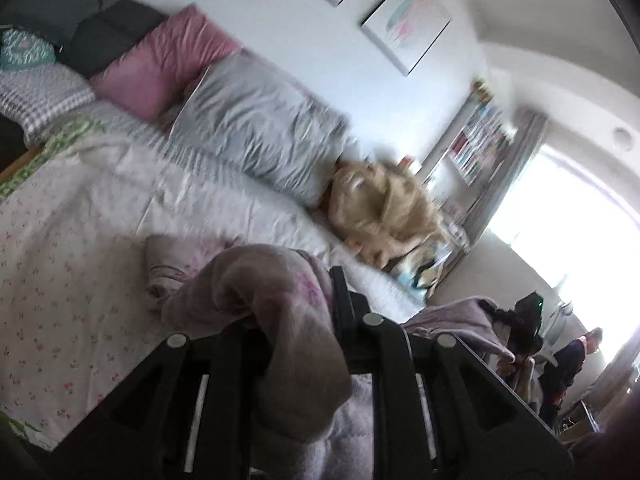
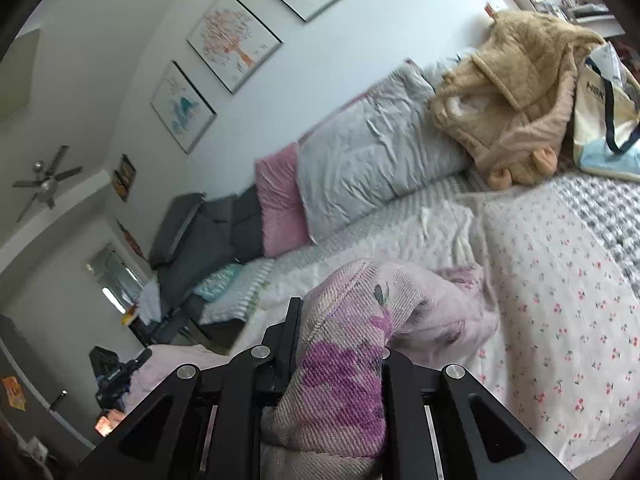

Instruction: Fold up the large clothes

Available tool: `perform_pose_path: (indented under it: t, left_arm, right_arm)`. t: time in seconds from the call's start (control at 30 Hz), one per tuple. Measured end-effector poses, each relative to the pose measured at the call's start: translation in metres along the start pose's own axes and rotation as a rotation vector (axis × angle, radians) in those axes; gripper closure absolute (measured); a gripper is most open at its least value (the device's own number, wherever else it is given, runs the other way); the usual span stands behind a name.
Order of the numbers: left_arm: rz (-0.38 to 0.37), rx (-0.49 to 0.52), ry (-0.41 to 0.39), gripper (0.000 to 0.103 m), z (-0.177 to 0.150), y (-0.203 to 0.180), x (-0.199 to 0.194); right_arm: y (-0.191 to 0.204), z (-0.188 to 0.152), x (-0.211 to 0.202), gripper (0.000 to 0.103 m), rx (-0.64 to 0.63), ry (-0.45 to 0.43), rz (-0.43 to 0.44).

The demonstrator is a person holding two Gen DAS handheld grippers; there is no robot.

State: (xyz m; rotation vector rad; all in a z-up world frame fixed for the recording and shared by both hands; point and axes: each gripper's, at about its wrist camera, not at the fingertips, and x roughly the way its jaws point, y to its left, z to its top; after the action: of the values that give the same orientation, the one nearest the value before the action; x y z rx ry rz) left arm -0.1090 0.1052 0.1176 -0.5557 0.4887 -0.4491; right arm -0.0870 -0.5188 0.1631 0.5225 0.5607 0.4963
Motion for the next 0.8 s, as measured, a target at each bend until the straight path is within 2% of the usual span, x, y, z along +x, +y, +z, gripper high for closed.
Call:
perform_pose_path:
  t: [0.1,0.23,0.33,0.47,0.53,0.63,0.7,0.8]
  left_arm:
    - [0.069,-0.037,0.068,0.084,0.007,0.021,0.04]
    - [0.136,-0.054,0.109,0.082,0.028,0.044,0.09]
    - [0.186,-0.037,0.141,0.082,0.043,0.053,0.128]
    - [0.283,-0.051,0.245,0.08,0.056,0.084,0.203]
    - [0.315,-0.075,0.29,0.079,0.053,0.105,0.233]
    - [0.375,-0.122,0.382,0.076,0.032,0.147,0.284]
    - [0.395,-0.161,0.419,0.075,0.016,0.166,0.303]
    - [0.374,-0.204,0.389,0.071,0.012,0.167,0.3]
  right_arm:
    - [-0.033,0.002,0.041,0.087,0.086,0.059,-0.066]
    - [-0.073,0.02,0.095,0.087,0.167,0.07,-0.129]
    - [-0.091,0.037,0.136,0.086,0.175,0.093,-0.188]
    - [-0.123,0.047,0.194,0.085,0.188,0.172,-0.286]
    - [-0.15,0.044,0.228,0.085,0.213,0.228,-0.329]
    - [-0.184,0.025,0.27,0.084,0.23,0.301,-0.39]
    - [-0.193,0.015,0.286,0.083,0.212,0.317,-0.407]
    - [-0.192,0.019,0.288,0.078,0.204,0.326,-0.393]
